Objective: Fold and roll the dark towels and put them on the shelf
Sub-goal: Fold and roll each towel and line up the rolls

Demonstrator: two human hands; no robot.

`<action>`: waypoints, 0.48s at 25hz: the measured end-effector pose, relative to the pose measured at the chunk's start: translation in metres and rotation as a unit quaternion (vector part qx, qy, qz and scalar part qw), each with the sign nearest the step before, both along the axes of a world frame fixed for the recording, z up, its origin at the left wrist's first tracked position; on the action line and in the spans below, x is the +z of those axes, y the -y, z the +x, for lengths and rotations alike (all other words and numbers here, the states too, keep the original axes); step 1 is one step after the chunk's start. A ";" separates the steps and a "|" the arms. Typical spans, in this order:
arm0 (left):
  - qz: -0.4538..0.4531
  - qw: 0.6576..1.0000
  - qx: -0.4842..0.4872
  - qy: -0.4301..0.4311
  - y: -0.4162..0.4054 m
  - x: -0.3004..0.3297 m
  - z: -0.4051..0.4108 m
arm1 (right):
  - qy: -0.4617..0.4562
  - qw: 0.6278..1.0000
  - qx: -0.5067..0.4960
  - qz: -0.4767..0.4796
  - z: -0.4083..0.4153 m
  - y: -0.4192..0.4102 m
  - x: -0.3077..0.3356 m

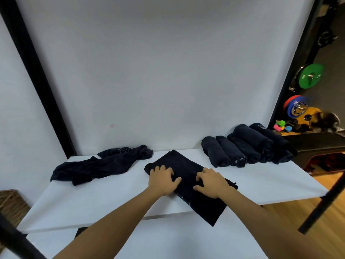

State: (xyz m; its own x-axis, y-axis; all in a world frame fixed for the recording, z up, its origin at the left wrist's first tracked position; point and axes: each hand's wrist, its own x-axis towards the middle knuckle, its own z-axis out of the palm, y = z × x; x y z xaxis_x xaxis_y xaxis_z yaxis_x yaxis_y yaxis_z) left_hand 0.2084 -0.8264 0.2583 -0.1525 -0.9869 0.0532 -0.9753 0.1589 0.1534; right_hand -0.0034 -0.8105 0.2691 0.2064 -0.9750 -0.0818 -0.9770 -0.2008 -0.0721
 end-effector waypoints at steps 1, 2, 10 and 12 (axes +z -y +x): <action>0.019 1.000 -0.003 0.007 -0.006 -0.004 -0.007 | 0.006 1.000 0.006 0.008 -0.005 -0.002 -0.002; 0.034 0.999 -0.013 0.024 -0.010 -0.008 -0.011 | 0.011 1.000 0.004 0.009 -0.007 -0.004 -0.004; -0.059 0.992 -0.111 -0.002 0.001 -0.008 0.007 | 0.075 0.997 0.012 0.027 -0.012 -0.027 -0.003; -0.068 0.983 -0.158 -0.061 -0.019 -0.004 -0.001 | 0.080 0.996 0.039 0.017 -0.025 -0.039 -0.007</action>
